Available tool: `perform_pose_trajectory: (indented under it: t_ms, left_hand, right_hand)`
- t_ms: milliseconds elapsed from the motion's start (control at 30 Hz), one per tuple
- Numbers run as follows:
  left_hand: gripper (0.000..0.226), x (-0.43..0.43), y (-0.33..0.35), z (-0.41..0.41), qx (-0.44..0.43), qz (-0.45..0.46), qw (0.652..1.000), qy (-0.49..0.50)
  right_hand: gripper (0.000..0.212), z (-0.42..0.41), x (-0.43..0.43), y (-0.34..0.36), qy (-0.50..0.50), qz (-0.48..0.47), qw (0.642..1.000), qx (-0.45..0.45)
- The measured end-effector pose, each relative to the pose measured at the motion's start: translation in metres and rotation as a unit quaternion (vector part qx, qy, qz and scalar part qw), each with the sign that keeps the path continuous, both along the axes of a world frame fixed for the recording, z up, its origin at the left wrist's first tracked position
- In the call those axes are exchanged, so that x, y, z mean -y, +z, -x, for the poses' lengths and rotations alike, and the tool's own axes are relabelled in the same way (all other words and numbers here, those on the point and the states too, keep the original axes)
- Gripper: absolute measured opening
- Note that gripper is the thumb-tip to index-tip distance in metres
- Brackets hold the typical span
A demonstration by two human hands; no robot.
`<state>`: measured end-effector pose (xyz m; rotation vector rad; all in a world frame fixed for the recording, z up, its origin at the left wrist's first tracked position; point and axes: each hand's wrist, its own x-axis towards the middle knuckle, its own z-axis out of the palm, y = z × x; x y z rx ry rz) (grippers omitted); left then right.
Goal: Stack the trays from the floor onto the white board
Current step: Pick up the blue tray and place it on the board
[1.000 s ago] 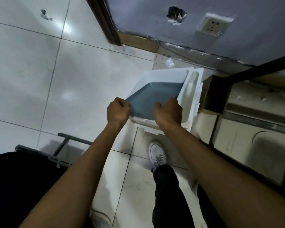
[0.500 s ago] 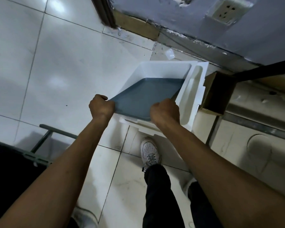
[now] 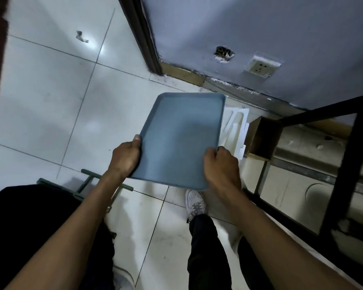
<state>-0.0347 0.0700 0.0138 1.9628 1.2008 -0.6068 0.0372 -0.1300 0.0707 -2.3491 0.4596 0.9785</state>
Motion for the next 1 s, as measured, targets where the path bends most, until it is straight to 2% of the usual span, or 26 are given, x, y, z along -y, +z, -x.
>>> perform_pose_trajectory:
  t_ms: [133, 267, 333, 433, 500, 633, 733, 867, 1000]
  left_hand:
    - [0.057, 0.015, 0.079, 0.006, 0.072, -0.049, 0.994, 0.069]
    - [0.048, 0.033, 0.159, 0.010, 0.111, -0.100, 0.985, 0.089]
    - [0.051, 0.044, 0.198, 0.013, 0.131, -0.121, 0.980, 0.092]
    - [0.065, 0.065, 0.249, 0.017, 0.165, -0.159, 0.970, 0.087]
    - [0.068, 0.081, 0.280, 0.019, 0.211, -0.180, 0.958, 0.074]
    - [0.058, 0.113, 0.325, 0.021, 0.297, -0.211, 0.931, 0.033]
    - [0.050, 0.139, 0.349, 0.019, 0.334, -0.210, 0.919, 0.012]
    - [0.025, 0.180, 0.367, 0.012, 0.369, -0.208, 0.906, -0.017]
    - [0.026, 0.224, 0.367, -0.006, 0.387, -0.205, 0.898, -0.045]
  right_hand:
    - [0.047, -0.011, 0.006, 0.050, 0.020, -0.034, 0.995, 0.094]
    - [0.034, -0.014, 0.013, 0.106, 0.061, -0.065, 0.976, 0.197]
    - [0.026, -0.014, 0.024, 0.138, 0.070, -0.078, 0.966, 0.236]
    - [0.031, -0.010, 0.046, 0.181, 0.070, -0.101, 0.948, 0.293]
    - [0.035, -0.009, 0.064, 0.210, 0.068, -0.096, 0.945, 0.304]
    - [0.033, -0.009, 0.104, 0.259, 0.053, -0.106, 0.946, 0.303]
    - [0.032, -0.009, 0.138, 0.290, 0.056, -0.112, 0.935, 0.332]
    - [0.026, -0.012, 0.186, 0.312, 0.059, -0.093, 0.927, 0.359]
    - [0.020, -0.021, 0.235, 0.322, 0.048, -0.078, 0.923, 0.374]
